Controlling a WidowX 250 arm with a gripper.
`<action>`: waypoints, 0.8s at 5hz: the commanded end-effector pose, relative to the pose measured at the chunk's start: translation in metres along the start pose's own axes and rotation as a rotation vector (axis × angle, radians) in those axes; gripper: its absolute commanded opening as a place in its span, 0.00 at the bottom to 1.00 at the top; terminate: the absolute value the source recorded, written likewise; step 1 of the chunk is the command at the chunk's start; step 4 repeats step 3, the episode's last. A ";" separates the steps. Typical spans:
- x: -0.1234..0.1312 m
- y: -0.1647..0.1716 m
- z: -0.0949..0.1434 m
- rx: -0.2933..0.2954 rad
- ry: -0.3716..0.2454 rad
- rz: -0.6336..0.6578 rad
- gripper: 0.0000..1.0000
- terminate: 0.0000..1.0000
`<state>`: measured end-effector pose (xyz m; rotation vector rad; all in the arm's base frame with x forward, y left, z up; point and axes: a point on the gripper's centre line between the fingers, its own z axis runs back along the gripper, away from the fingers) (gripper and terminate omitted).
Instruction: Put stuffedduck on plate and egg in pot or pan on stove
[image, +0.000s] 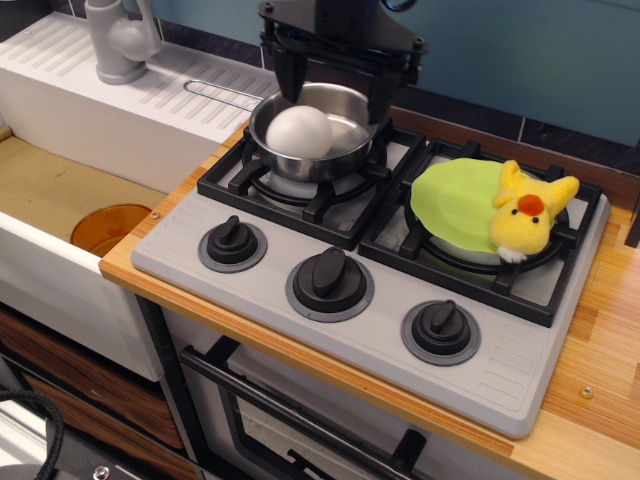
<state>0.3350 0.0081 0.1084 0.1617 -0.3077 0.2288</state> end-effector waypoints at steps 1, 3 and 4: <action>0.001 -0.044 0.023 -0.089 -0.061 0.067 1.00 0.00; 0.005 -0.061 0.021 -0.108 -0.061 0.065 1.00 1.00; 0.005 -0.061 0.021 -0.108 -0.061 0.065 1.00 1.00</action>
